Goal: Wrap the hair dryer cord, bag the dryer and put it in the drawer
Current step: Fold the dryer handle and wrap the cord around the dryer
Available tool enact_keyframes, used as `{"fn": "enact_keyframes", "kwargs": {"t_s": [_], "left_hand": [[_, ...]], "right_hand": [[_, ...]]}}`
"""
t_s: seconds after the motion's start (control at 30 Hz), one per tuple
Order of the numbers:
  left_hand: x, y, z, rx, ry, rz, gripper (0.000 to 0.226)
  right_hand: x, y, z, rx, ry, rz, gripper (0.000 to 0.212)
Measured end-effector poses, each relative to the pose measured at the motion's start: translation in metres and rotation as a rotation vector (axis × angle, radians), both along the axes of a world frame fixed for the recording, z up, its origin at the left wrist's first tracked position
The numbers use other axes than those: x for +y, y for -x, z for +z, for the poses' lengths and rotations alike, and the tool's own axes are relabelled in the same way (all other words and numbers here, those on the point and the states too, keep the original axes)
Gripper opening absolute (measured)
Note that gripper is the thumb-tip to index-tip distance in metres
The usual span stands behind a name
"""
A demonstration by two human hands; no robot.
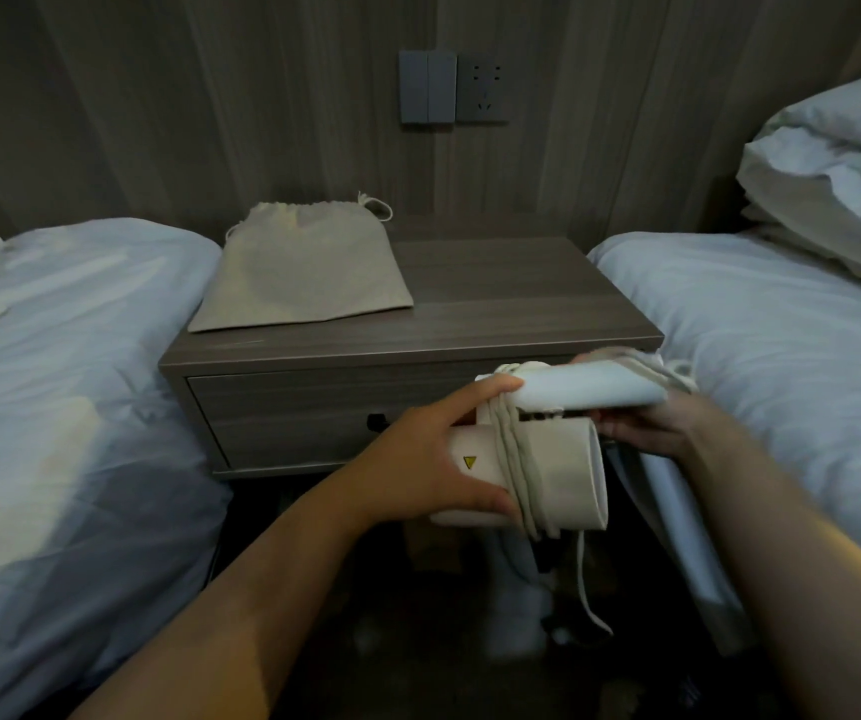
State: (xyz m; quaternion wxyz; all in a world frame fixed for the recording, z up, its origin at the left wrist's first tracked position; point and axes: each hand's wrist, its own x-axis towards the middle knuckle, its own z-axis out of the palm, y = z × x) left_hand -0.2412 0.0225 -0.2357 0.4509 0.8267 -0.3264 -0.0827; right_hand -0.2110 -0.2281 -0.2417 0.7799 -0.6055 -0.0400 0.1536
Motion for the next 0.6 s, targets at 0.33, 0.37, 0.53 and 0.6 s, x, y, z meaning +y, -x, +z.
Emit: {"fn": "enact_keyframes", "kwargs": {"t_s": [0.33,0.37,0.53,0.6], "left_hand": [[-0.004,-0.014,0.004,0.213,0.555,0.277,0.057],[-0.003,-0.015,0.004,0.225,0.576,0.317,0.053],[-0.002,-0.012,0.004,0.219,0.581,0.407,0.048],[-0.003,-0.010,0.005,0.228,0.586,0.428,0.050]], "right_hand": [[0.041,0.001,0.000,-0.046,-0.170,0.008,0.033],[0.045,0.004,0.003,-0.023,-0.241,0.048,0.042],[0.063,0.015,0.006,-0.098,-0.070,0.049,0.059],[0.070,0.017,0.006,-0.108,-0.005,0.018,0.068]]}}
